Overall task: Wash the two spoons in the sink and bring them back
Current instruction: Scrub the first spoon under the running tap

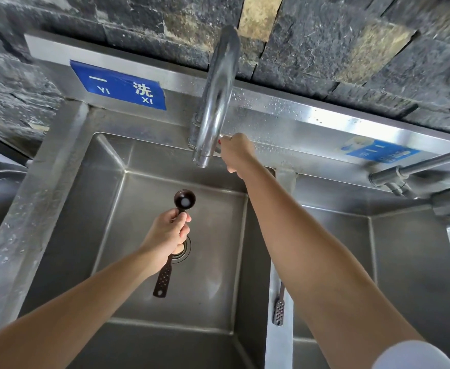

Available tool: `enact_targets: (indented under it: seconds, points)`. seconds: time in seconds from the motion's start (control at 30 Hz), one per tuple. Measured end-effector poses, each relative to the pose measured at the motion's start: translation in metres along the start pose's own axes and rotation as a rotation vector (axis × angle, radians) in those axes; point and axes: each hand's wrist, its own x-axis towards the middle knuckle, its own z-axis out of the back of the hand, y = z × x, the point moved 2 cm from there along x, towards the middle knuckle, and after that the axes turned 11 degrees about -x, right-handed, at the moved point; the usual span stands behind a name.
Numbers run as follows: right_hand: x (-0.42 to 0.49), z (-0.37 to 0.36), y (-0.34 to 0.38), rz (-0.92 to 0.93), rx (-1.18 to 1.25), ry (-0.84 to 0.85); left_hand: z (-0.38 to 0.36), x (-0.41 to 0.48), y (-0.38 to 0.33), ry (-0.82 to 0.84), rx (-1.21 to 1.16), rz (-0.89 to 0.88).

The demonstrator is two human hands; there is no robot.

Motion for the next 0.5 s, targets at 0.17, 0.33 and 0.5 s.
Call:
enact_targets:
  seconds: [0.17,0.33,0.5]
  points:
    - [-0.032,-0.012,-0.018,-0.097,0.206,-0.146,0.002,-0.013,-0.003,-0.028,0.003,0.011]
    - [-0.094,-0.059,-0.048,-0.121,0.307,0.085,-0.002,-0.035,-0.004,-0.023,-0.008,0.016]
    - [-0.141,-0.082,-0.052,-0.206,0.900,0.422,-0.004,-0.061,-0.002,0.041,-0.014,-0.027]
